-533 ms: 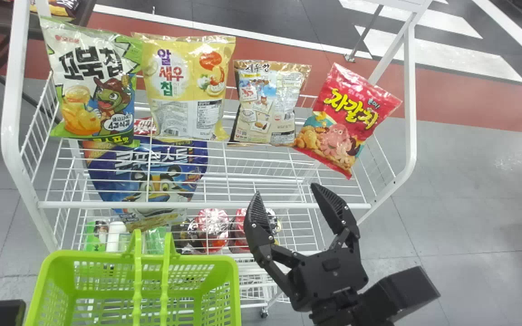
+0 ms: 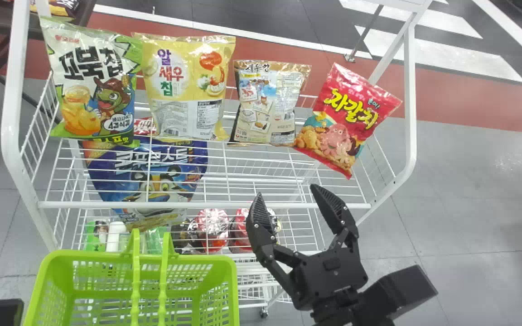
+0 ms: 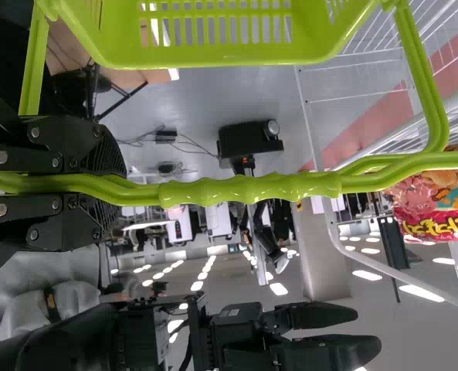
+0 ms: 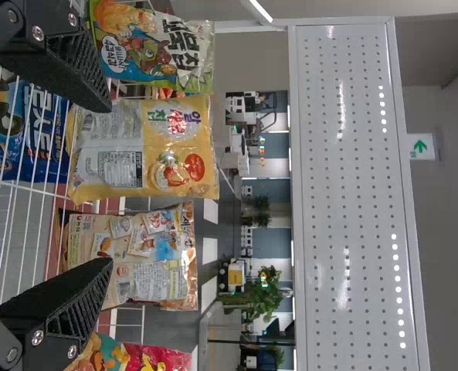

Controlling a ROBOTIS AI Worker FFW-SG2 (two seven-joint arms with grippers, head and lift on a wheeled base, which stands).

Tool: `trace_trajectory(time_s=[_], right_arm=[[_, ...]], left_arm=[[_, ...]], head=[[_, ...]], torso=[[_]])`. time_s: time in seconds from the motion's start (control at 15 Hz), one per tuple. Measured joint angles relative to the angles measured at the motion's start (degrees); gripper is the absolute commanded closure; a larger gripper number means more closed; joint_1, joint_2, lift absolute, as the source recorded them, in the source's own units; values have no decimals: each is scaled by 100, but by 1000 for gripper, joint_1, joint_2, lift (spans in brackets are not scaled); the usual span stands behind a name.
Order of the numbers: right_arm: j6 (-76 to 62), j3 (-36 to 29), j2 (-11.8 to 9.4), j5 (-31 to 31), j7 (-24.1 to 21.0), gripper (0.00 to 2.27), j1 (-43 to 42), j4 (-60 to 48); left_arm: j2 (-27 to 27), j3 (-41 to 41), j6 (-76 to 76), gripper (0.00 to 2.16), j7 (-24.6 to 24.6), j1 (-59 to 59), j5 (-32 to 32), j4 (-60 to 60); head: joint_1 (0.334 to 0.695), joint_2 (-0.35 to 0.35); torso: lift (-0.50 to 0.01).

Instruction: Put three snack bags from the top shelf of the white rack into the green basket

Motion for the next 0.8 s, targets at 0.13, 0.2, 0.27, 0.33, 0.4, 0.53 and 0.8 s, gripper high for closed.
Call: trace_trajectory(time_s=[0.13, 0.2, 0.27, 0.33, 0.4, 0.53, 0.8], right_arm=[[-32, 10, 0, -1, 15, 124, -28, 33], [-36, 13, 0, -3, 20, 124, -38, 37], [-37, 13, 0, -21, 45, 124, -54, 43], [-17, -1, 0, -89, 139, 124, -125, 76], [126, -27, 0, -198, 233, 124, -287, 125], [630, 27, -1, -279, 270, 124, -766, 216], [2230, 643, 64, -272, 317, 124, -2416, 766]], left_arm=[[0, 14, -5, 1541, -15, 12, 15, 3], [0, 24, -28, 1541, -18, 24, 39, 3], [0, 36, -66, 1541, -15, 31, 65, 3], [0, 48, -108, 1541, -2, 39, 83, 7], [0, 53, -142, 1541, 24, 41, 90, 15], [-5, 29, -191, 1541, 56, 42, 93, 22], [-4, -15, -217, 1541, 73, 36, 87, 36]], head=[[695, -350], [695, -350], [695, -350], [695, -350], [695, -350], [695, -339], [695, -210]], torso=[[0], [0], [0], [0], [0], [0], [0]])
